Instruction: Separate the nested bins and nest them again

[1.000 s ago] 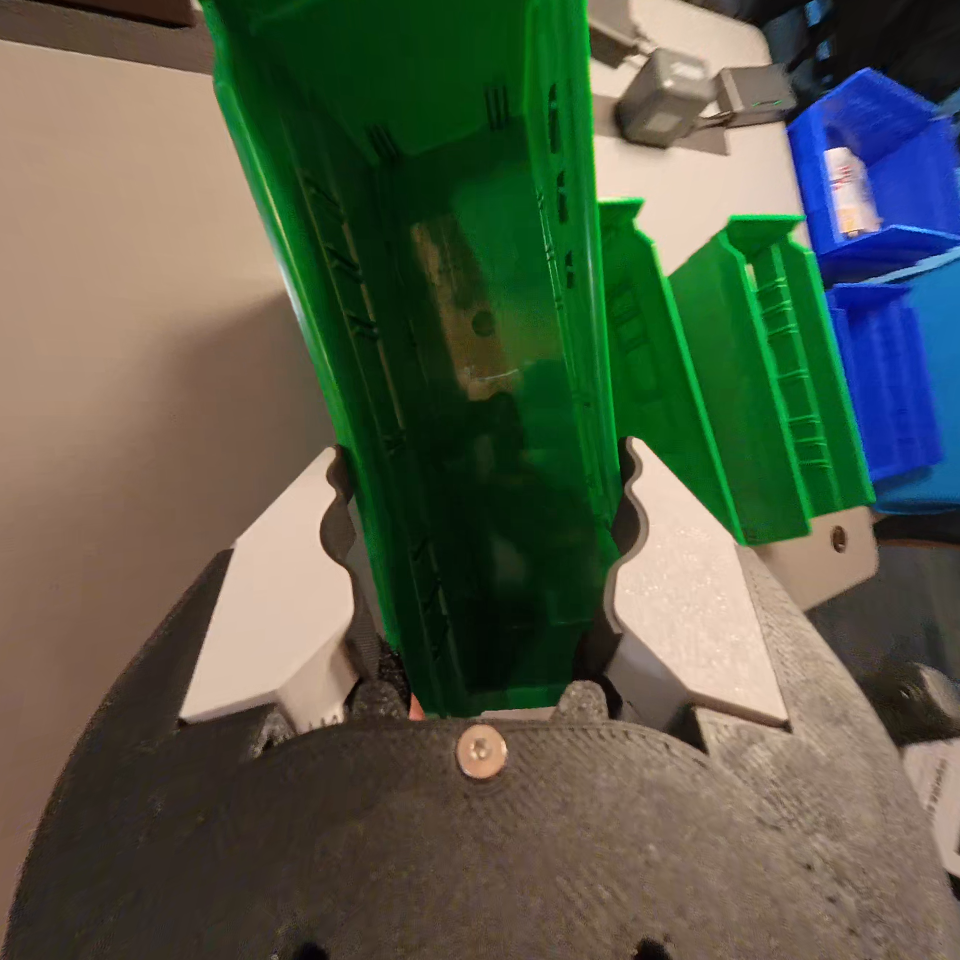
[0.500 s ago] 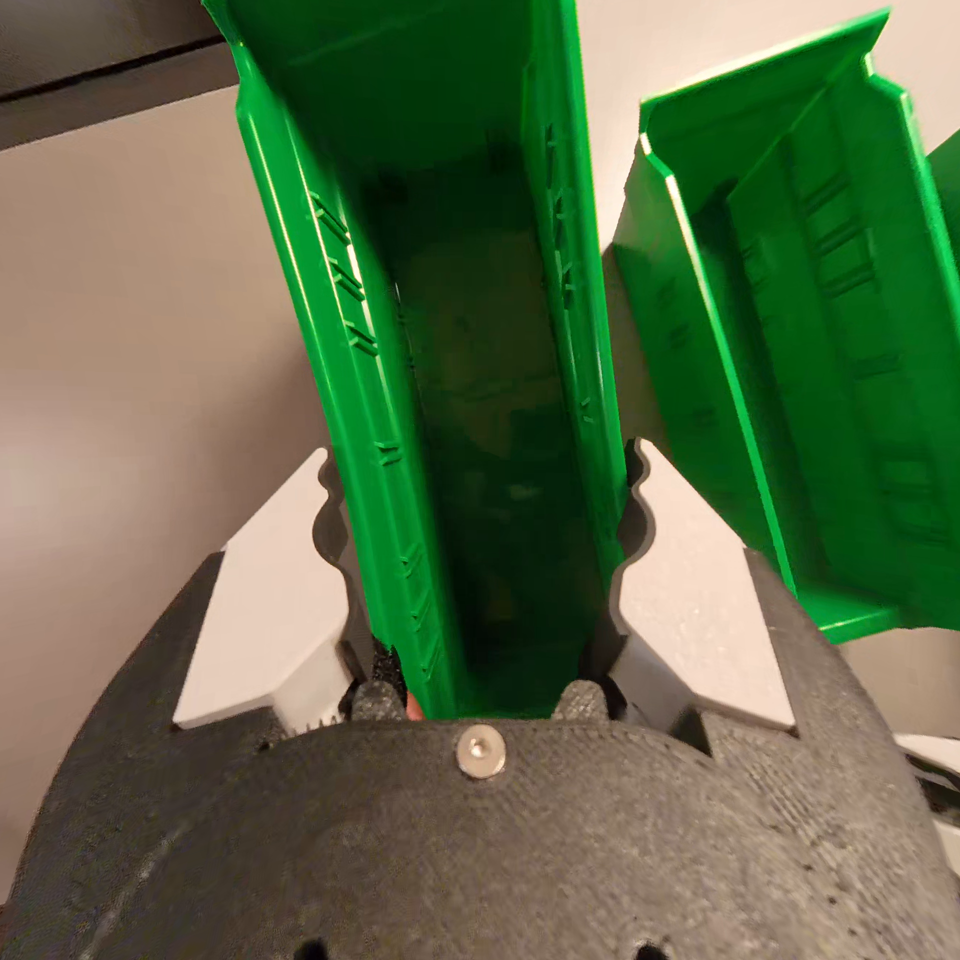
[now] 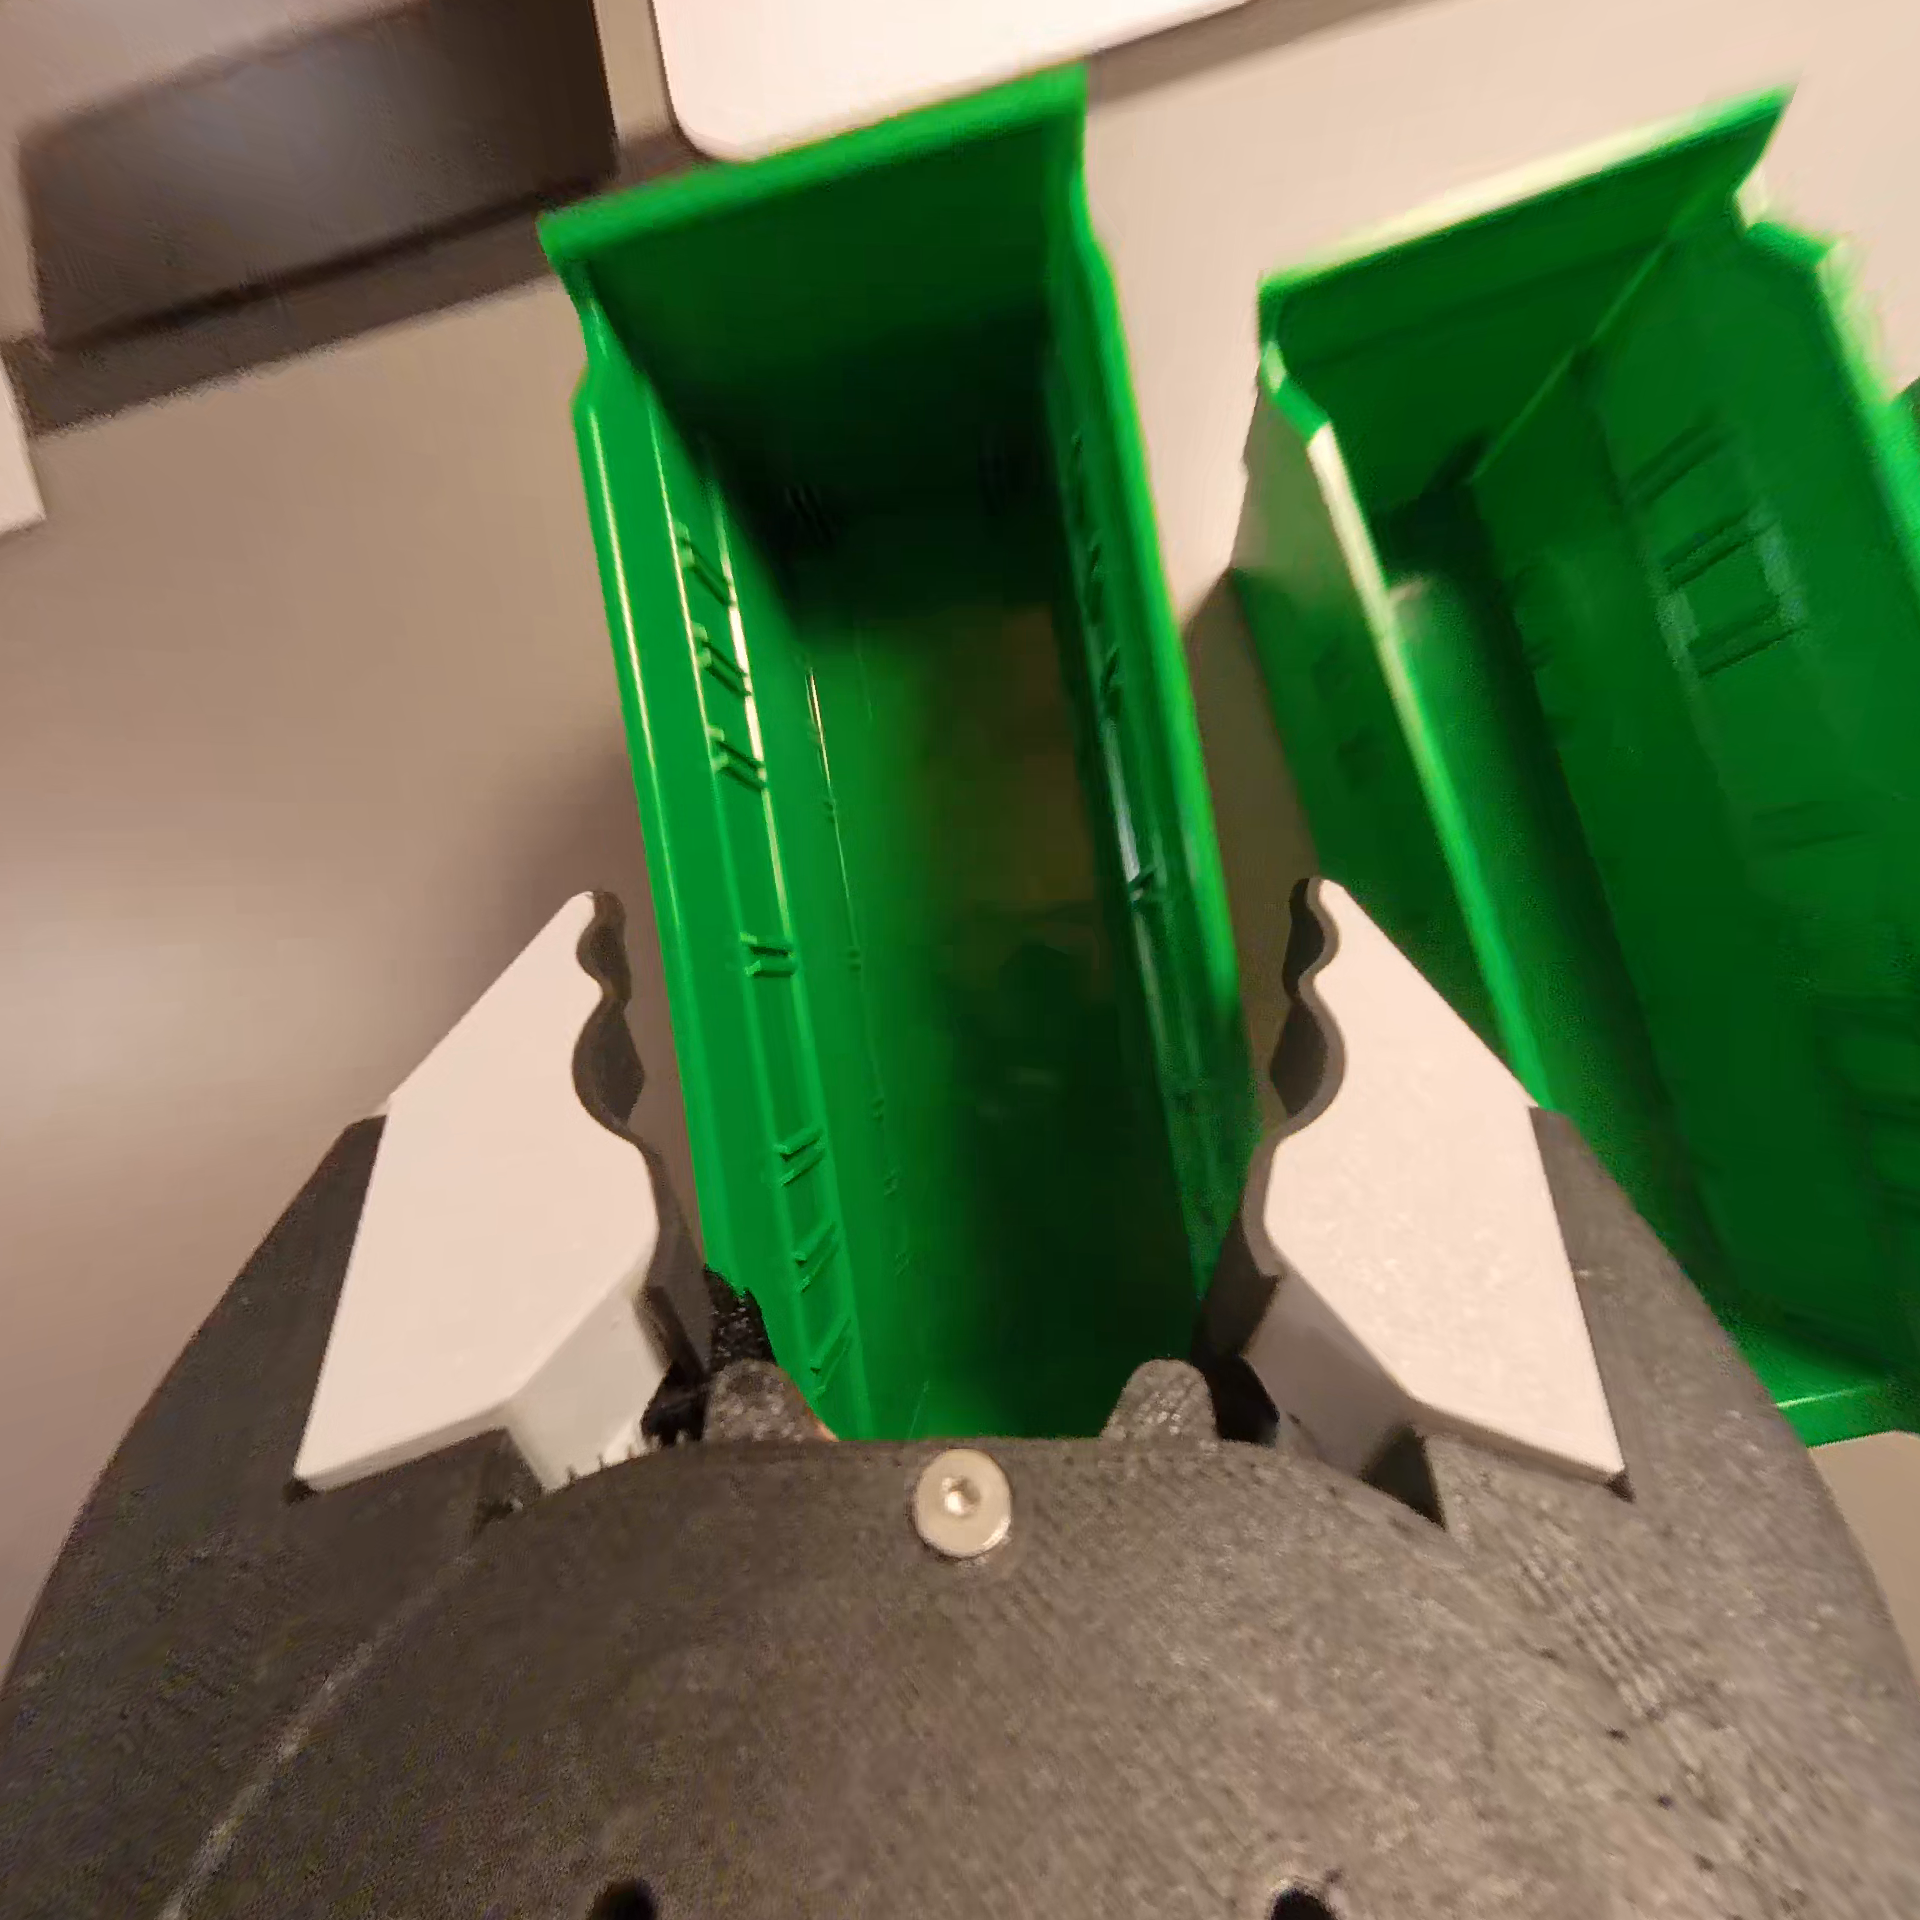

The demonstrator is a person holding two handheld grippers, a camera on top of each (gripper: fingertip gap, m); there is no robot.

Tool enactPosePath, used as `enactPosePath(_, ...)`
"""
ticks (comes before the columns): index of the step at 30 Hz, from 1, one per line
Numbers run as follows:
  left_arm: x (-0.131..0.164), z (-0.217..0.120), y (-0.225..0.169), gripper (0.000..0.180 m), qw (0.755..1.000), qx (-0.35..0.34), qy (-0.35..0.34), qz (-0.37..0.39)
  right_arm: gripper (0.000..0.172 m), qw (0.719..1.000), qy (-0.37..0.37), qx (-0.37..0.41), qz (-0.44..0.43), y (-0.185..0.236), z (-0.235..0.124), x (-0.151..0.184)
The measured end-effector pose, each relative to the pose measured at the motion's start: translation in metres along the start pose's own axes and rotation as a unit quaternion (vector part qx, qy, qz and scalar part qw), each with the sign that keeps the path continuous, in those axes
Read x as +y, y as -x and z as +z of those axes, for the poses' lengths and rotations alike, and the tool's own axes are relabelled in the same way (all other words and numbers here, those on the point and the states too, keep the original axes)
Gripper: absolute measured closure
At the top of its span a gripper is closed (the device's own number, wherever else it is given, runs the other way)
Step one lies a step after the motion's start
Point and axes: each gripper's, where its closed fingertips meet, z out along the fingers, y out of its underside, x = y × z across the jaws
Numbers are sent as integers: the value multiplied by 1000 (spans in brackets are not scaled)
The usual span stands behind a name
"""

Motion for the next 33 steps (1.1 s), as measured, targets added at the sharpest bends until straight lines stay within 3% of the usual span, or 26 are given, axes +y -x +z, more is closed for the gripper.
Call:
enactPosePath(4, -27, -31, -52, 53, 996, 71, -55, -17, 152, 1000, 2, 2, -3, 0, 1, 1)
enactPosePath(7, -30, -45, -116, 53, 981, 182, -46, -53, 152, 1000, 3, 5, -6, 0, 1, 1)
enactPosePath(9, -22, -40, -144, 48, 974, 215, -22, -66, 152, 1000, 2, 4, -6, 0, 0, 1)
enactPosePath(15, 1, 7, -140, 34, 991, 122, 3, -46, 152, 1000, -6, -7, 7, 1, -3, -2)
enactPosePath(21, -2, 14, -142, 27, 997, 80, -4, -7, 152, 1000, -2, -8, 12, 0, -1, -1)
enactPosePath(29, 13, 30, -157, 28, 997, 71, 26, 16, 152, 1000, 0, -6, 9, 0, -1, 0)
enactPosePath(33, 25, 34, -160, 41, 993, 88, 52, 60, 152, 1000, -3, -10, 13, 0, -2, -2)
